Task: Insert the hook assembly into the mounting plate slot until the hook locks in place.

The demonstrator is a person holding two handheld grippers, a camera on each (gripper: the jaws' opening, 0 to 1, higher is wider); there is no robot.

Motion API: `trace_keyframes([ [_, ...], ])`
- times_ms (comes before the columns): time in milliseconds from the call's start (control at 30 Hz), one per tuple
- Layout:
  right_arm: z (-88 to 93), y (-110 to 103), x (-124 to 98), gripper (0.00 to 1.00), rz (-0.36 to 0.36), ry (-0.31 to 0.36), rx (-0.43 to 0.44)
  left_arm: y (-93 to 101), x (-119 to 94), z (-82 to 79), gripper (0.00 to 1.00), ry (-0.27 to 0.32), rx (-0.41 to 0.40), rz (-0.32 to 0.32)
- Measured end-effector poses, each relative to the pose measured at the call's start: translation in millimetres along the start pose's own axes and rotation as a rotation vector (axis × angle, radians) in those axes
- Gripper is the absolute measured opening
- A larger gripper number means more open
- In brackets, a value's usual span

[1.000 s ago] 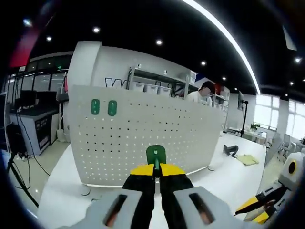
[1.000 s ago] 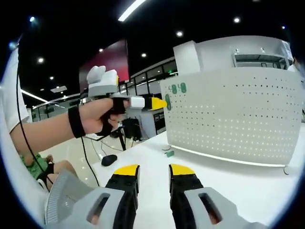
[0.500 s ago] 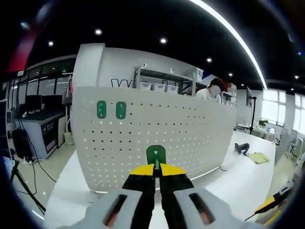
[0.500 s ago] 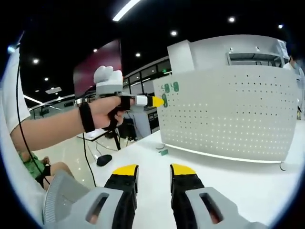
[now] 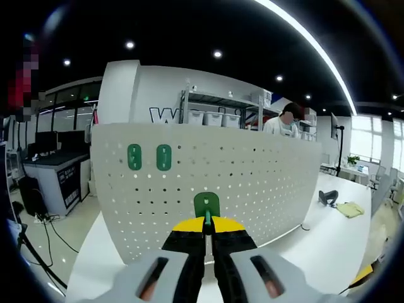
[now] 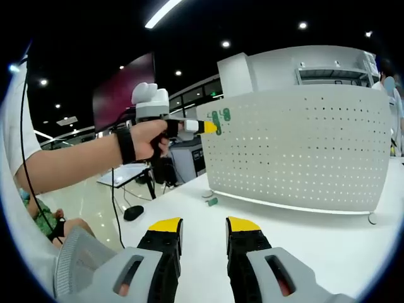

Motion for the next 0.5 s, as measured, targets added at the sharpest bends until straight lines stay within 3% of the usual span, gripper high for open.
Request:
trace_keyframes([
  [200,1.1,1.2,-0.3,0.27,0.006,-0.005,0.005,-1.8,7.1,-8.8,0.02,0.005,0.035,-0.010],
  [500,0.7,6.7,-0.6,0.28,0.013,-0.010,0.017,-1.7,22.2,-9.4,0.02,-0.017,0.053,-0.020],
])
Point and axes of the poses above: the point that each gripper's makers call its tool centre point, and the gripper's own axes: x roughly forward along the fingers, y roughly to its right, z roughly out of its underside, the point moved 8 cm from there along -x, roughly backward along the fingers, and after that the axes turned 11 degrees about z, right-handed, at the moved point
